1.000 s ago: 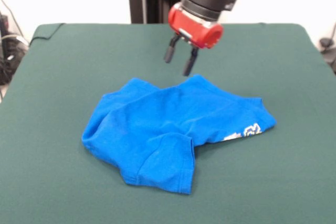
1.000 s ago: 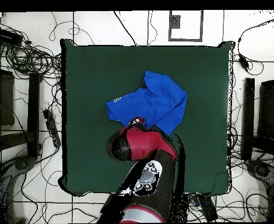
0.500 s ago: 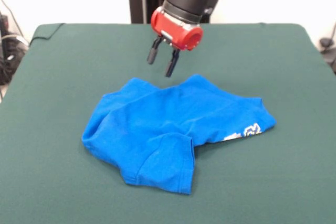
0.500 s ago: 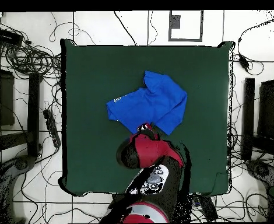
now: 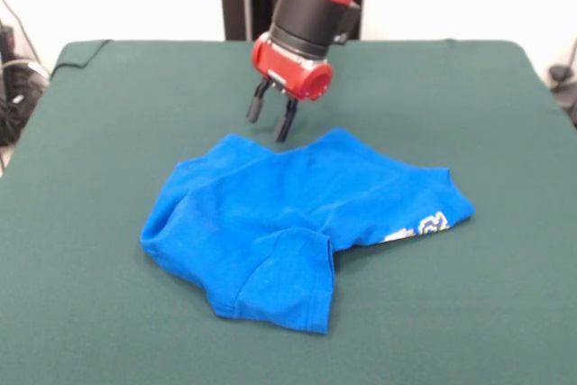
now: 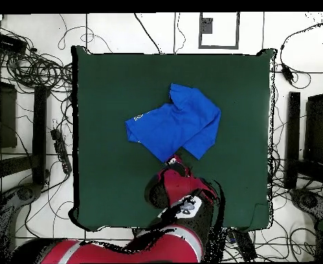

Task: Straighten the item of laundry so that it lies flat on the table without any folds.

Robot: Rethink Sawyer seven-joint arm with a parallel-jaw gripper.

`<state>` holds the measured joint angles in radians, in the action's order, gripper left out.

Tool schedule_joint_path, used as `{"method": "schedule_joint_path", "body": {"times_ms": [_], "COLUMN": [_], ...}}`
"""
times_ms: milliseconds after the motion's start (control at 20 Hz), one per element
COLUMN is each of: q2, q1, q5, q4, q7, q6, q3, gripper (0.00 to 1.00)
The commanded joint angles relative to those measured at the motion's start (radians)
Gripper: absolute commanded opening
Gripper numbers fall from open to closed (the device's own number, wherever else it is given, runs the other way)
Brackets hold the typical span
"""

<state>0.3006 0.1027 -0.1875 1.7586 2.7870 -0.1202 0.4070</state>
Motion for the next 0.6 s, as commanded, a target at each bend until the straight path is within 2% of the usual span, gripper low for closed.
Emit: {"method": "schedule_joint_path", "body": {"times_ms": [50,350,600], "q2": [-0.116,-0.134,-0.14], "q1": [0.023,-0.008,-0.041], "q5": [0.073,0.07,0.058], "q4": [0.072,0.07,0.058], "q7": [0.142,0.115,0.091], "q6": [-0.107,-0.176,-0.199], "q3": [-0.025,0.016,0.005], "gripper": [1.0,1.0,1.0]}}
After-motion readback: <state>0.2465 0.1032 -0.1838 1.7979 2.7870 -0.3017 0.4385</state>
